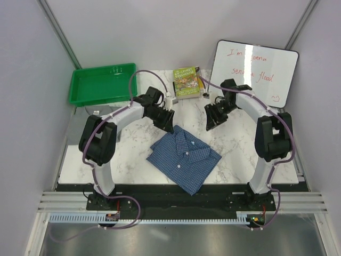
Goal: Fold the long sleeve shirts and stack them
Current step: Fold the shirt
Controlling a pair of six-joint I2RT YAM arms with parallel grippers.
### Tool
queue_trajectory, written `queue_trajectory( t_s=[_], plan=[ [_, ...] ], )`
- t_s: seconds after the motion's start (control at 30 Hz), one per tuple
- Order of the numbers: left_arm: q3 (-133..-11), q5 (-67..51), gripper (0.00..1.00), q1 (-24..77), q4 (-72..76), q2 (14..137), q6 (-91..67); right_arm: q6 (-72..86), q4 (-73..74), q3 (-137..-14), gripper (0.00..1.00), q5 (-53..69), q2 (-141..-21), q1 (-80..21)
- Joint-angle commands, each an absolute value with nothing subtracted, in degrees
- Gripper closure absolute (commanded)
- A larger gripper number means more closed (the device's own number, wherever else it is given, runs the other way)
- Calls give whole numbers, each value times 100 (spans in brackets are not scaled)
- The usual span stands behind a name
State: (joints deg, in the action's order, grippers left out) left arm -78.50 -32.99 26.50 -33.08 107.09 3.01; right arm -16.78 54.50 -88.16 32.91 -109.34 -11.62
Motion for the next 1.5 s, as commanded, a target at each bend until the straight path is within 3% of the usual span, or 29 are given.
queue_trajectory(
  t_s=[0.0, 0.17, 0.27, 0.3, 0.4, 0.57, 0.73, 0.93, 1.07, 1.27, 1.47],
  plan=[
    [-7850, -3041, 63, 2611, -3577, 10925, 265, -1951, 5696, -7973, 55, 3358, -10872, -1327],
    [-6762, -3636, 65, 2164, -3209, 10267, -516, -1942, 5423, -8295, 59, 3243, -11572, -1643],
    [-6304, -3989, 65, 1873, -2918, 9634, -641, -1916, 5317, -8944, 69, 3225, -12222, -1749],
    [-6215, -4060, 65, 1811, -2857, 9494, -650, -1899, 5274, -9130, 78, 3260, -12373, -1766],
    [-6003, -4472, 62, 1591, -2681, 8940, -581, -1846, 5195, -9982, 92, 3269, -12954, -1898],
    [-5897, -4607, 59, 1879, -2628, 8333, 541, -1513, 5080, -11817, 95, 3621, -13588, -2162],
    [-6187, -3825, 59, 2741, -2496, 8533, 1072, -722, 4728, -11665, 89, 3437, -12722, -1741],
    [-7469, -3314, 59, 3383, -2768, 10150, 1370, -1317, 5624, -8392, 67, 3841, -10955, -1160],
    [-8102, -2850, 59, 3988, -2812, 10888, 1862, -1188, 5713, -7044, 54, 3920, -10214, -880],
    [-8613, -1671, 67, 3816, -3251, 11899, 1154, -931, 5747, -6706, 52, 3551, -9984, -220],
    [-7982, -1335, 70, 2559, -3332, 11875, -227, -914, 5775, -7136, 55, 3954, -10467, -141]
  ],
)
